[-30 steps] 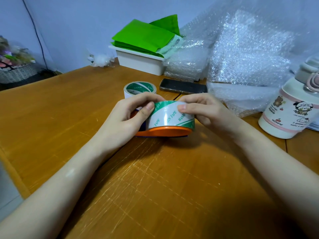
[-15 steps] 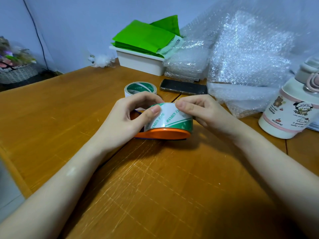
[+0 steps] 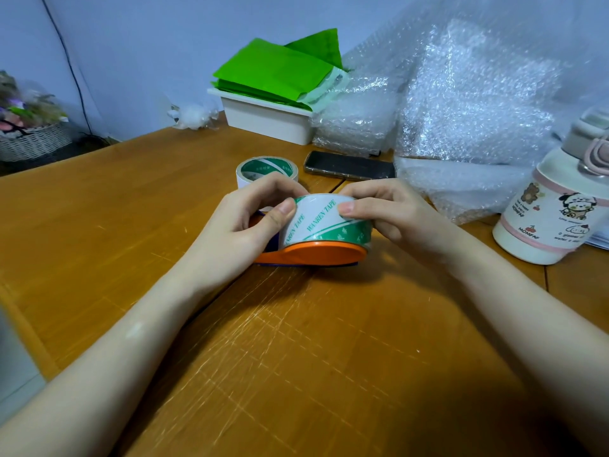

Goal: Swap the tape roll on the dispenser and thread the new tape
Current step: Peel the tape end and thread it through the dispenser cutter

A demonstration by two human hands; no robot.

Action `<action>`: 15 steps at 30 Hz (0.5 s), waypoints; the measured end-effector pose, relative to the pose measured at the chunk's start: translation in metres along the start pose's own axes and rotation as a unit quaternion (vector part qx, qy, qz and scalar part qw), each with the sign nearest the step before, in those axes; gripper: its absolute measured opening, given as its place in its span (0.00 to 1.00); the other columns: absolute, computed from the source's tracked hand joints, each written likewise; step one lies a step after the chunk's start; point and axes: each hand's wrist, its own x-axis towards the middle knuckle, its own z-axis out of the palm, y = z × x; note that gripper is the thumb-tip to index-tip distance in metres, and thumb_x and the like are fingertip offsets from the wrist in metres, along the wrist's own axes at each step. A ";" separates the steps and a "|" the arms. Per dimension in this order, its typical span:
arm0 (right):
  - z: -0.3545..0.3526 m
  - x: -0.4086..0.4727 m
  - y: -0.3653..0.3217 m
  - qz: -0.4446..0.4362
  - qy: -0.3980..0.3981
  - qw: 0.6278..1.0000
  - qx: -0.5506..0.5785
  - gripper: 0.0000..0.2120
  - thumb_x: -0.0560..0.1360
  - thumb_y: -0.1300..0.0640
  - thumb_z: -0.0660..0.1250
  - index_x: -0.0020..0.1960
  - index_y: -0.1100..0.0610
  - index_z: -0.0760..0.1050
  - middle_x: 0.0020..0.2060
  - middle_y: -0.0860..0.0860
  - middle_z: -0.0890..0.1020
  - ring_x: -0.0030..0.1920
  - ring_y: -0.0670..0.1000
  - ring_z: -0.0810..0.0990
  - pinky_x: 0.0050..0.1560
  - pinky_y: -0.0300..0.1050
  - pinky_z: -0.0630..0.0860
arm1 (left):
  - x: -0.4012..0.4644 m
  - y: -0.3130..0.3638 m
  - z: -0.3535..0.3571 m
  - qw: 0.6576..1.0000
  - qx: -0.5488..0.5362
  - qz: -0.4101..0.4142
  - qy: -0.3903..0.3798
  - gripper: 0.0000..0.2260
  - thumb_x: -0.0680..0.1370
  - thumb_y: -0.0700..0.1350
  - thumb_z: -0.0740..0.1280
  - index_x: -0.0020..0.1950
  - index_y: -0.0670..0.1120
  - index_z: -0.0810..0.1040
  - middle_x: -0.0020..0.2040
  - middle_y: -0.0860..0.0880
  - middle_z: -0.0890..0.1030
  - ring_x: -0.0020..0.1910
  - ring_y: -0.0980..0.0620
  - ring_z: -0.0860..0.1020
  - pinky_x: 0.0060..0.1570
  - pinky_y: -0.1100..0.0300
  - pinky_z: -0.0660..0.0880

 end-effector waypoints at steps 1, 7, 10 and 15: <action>0.000 0.001 0.000 0.001 0.001 1.000 -0.002 0.13 0.69 0.55 0.63 0.45 0.64 0.80 0.39 0.53 0.82 0.42 0.47 0.78 0.41 0.37 0.70 | 0.000 0.000 0.000 1.000 0.000 -0.002 0.005 0.08 0.78 0.47 0.60 0.52 0.50 0.77 0.49 0.61 0.81 0.52 0.57 0.78 0.46 0.65 0.74; 0.003 0.000 -0.002 -0.005 0.005 1.000 -0.001 0.15 0.69 0.56 0.62 0.44 0.68 0.78 0.36 0.56 0.79 0.39 0.49 0.75 0.38 0.37 0.68 | 0.000 0.003 0.000 1.000 0.021 -0.001 0.009 0.11 0.73 0.56 0.67 0.49 0.51 0.76 0.50 0.56 0.81 0.51 0.57 0.80 0.43 0.69 0.73; 0.002 0.000 -0.001 -0.001 -0.001 1.000 -0.005 0.13 0.69 0.55 0.63 0.42 0.64 0.79 0.36 0.53 0.80 0.40 0.48 0.76 0.40 0.39 0.68 | -0.001 0.003 0.000 1.000 0.027 -0.002 0.010 0.14 0.70 0.58 0.68 0.49 0.50 0.76 0.49 0.56 0.81 0.51 0.56 0.80 0.44 0.68 0.74; 0.002 -0.001 -0.001 -0.008 -0.019 1.000 -0.004 0.07 0.67 0.55 0.67 0.40 0.56 0.81 0.33 0.46 0.81 0.38 0.44 0.76 0.39 0.38 0.69 | -0.002 0.005 0.002 0.999 0.042 0.004 0.011 0.17 0.65 0.60 0.71 0.46 0.53 0.73 0.49 0.60 0.79 0.48 0.58 0.78 0.41 0.68 0.74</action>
